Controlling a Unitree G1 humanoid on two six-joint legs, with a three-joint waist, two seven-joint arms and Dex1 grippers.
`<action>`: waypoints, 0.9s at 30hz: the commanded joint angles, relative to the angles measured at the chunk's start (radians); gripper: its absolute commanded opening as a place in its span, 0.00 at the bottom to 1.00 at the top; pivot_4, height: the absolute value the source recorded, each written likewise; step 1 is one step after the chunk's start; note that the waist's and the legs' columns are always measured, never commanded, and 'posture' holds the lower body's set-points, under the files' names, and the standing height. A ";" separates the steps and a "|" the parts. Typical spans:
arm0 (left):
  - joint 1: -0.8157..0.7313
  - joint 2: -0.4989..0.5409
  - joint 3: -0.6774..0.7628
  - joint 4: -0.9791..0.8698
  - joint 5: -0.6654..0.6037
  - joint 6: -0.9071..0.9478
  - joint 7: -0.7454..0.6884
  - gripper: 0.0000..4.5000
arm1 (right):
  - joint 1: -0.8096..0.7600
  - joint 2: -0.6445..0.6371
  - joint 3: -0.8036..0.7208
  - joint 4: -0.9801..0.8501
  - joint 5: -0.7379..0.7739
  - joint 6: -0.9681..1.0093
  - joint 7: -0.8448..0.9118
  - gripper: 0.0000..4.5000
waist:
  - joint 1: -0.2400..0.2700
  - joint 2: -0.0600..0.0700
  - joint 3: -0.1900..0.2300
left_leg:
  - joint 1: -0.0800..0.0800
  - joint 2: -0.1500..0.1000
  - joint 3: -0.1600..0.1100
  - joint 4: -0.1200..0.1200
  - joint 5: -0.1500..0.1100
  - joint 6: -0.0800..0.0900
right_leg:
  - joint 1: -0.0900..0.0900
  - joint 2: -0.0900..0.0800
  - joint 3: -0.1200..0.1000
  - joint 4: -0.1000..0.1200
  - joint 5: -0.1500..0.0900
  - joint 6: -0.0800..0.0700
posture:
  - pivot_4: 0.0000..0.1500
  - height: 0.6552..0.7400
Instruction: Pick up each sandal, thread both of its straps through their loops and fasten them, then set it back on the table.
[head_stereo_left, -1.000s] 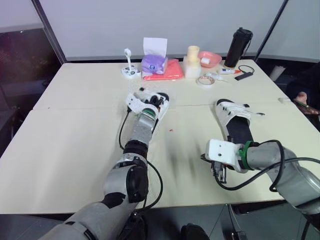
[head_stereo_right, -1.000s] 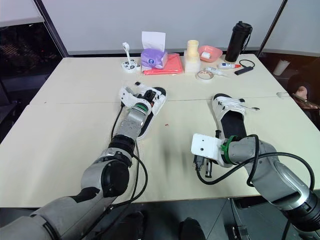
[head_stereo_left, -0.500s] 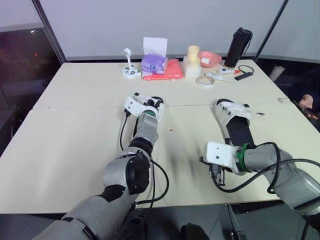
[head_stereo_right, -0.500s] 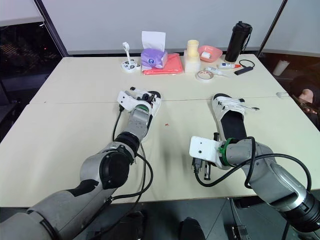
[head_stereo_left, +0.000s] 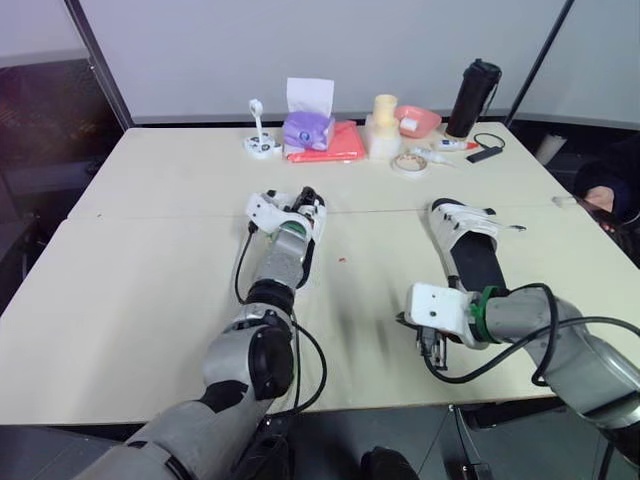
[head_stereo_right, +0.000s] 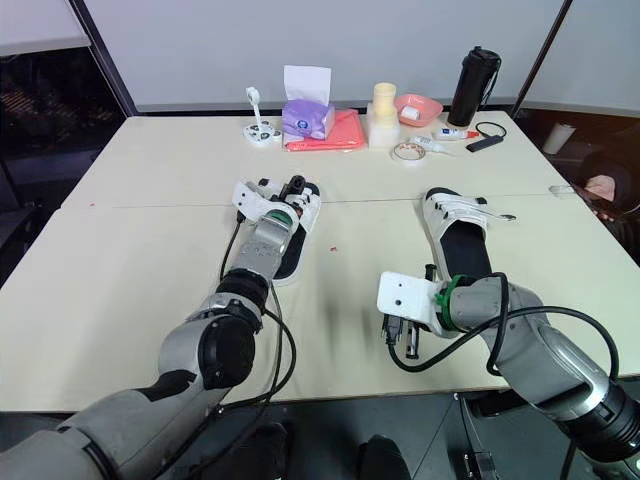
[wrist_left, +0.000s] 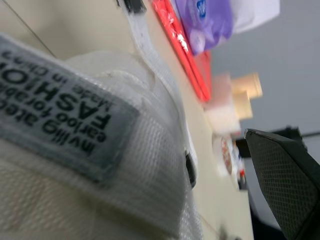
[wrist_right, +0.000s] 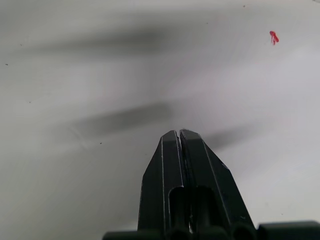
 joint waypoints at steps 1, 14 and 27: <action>0.078 -0.003 -0.037 -0.217 -0.063 0.233 0.065 0.99 | -0.035 0.001 0.003 0.020 -0.015 -0.043 0.010 0.00 | -0.005 0.000 0.000 | 0.000 0.000 0.000 0.000 0.000 0.000 | 0.000 0.000 0.000 0.001 0.000 0.000 | 1.00 1.00; 0.266 0.162 -0.146 -0.680 -0.217 0.950 0.120 0.99 | -0.074 0.017 0.018 0.095 -0.038 -0.118 0.033 0.00 | -0.022 0.000 0.000 | 0.001 0.000 -0.001 0.002 0.000 0.000 | -0.003 0.001 0.002 0.009 0.000 0.000 | 1.00 1.00; 0.397 0.444 -0.335 -1.110 -0.233 1.088 -0.163 0.99 | -0.093 0.084 -0.008 0.128 0.009 -0.114 0.049 0.00 | -0.020 0.001 -0.001 | 0.001 0.000 0.000 0.002 0.000 0.000 | -0.003 0.001 0.004 0.009 0.000 -0.001 | 1.00 1.00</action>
